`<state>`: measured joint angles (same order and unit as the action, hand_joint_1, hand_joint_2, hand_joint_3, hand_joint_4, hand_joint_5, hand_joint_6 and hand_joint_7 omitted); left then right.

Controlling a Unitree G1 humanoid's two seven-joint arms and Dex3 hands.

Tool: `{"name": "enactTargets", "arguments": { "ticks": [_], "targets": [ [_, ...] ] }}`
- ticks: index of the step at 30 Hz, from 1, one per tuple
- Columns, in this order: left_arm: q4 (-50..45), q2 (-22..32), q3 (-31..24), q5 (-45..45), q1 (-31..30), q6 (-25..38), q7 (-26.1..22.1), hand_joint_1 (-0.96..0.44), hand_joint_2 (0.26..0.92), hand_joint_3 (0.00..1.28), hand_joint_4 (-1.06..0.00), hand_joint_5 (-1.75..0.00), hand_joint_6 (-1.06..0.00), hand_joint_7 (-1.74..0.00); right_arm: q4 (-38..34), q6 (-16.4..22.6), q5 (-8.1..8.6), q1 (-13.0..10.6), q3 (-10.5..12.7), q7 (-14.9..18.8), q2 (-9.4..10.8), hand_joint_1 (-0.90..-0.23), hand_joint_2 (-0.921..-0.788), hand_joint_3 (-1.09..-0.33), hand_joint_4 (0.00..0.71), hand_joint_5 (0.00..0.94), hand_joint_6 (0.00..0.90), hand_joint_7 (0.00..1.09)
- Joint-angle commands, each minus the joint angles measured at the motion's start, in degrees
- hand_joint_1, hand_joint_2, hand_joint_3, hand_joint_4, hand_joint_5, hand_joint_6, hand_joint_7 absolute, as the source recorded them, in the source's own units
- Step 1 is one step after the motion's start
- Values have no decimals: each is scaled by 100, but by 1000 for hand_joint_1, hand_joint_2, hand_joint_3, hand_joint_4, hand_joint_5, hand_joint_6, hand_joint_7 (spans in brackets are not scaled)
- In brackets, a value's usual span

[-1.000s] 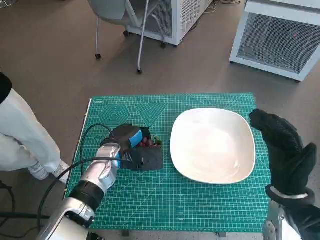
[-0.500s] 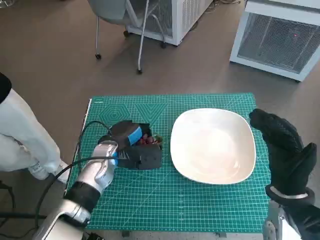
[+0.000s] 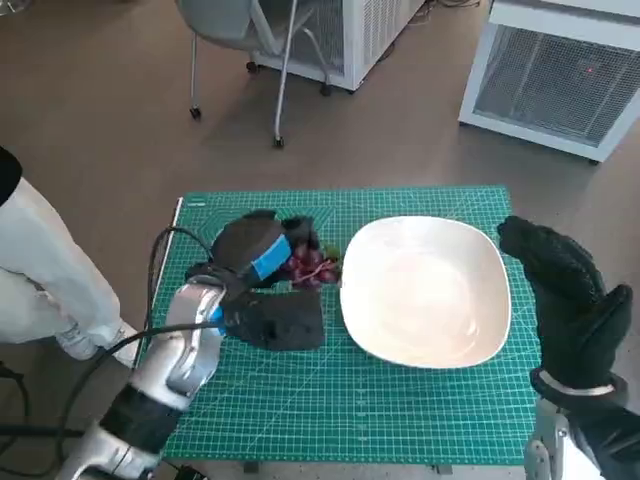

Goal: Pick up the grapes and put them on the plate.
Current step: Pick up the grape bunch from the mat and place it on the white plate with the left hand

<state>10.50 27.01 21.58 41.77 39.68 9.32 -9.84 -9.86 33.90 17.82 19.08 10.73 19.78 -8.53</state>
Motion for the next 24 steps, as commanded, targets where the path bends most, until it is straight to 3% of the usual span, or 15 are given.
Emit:
{"name": "enactTargets", "arguments": {
  "ticks": [1, 14, 24],
  "targets": [
    [-433, 138, -217, 78, -181, -70, 105, 2, 921, 64, -707, -1143, -620, -1168, -68, -24, -22, -67, -34, -4, 49, -513, -921, -530, 469, 0, 183, 491],
    [-416, 61, -361, 51, -218, -331, 183, 2, 920, 73, -708, -1148, -599, -1179, -65, -22, -25, -71, -31, -10, 57, -517, -921, -531, 468, 0, 180, 496],
    [-611, -705, 88, 231, 174, -73, -106, 3, 920, 84, -684, -1240, -610, -1107, -7, -37, -51, -100, -32, -36, 62, -516, -921, -531, 469, 0, 179, 499]
  ]
}}
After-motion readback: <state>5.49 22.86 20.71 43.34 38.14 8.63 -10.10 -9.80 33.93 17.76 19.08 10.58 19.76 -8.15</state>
